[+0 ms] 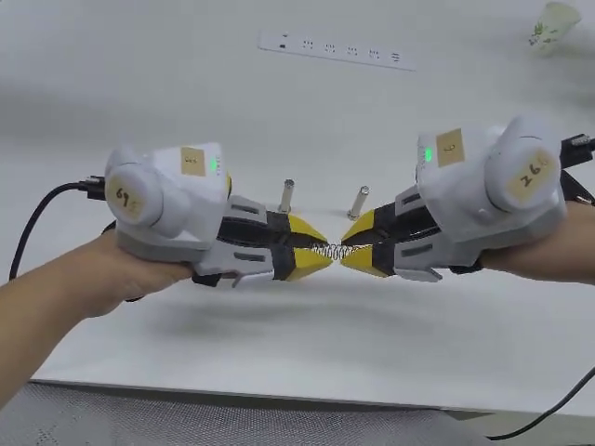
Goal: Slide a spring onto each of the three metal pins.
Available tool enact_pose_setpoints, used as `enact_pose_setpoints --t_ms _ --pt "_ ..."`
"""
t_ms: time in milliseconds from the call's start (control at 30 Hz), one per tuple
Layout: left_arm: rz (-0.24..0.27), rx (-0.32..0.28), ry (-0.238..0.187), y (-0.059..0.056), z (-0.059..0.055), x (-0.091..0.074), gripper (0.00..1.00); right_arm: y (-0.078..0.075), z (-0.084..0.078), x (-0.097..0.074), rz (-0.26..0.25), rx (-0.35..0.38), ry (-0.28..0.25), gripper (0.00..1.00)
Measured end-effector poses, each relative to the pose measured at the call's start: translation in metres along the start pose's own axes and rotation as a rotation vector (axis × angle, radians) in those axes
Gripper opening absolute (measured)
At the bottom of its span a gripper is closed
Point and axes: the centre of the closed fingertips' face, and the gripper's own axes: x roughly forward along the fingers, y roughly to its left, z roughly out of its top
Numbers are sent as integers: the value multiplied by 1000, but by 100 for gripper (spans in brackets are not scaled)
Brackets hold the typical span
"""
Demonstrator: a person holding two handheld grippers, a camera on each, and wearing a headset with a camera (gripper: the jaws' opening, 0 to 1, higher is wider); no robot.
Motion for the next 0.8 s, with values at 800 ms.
enact_pose_setpoints --t_ms 800 --pt "-23 -7 -8 -3 6 -7 2 3 -10 -5 4 8 -47 16"
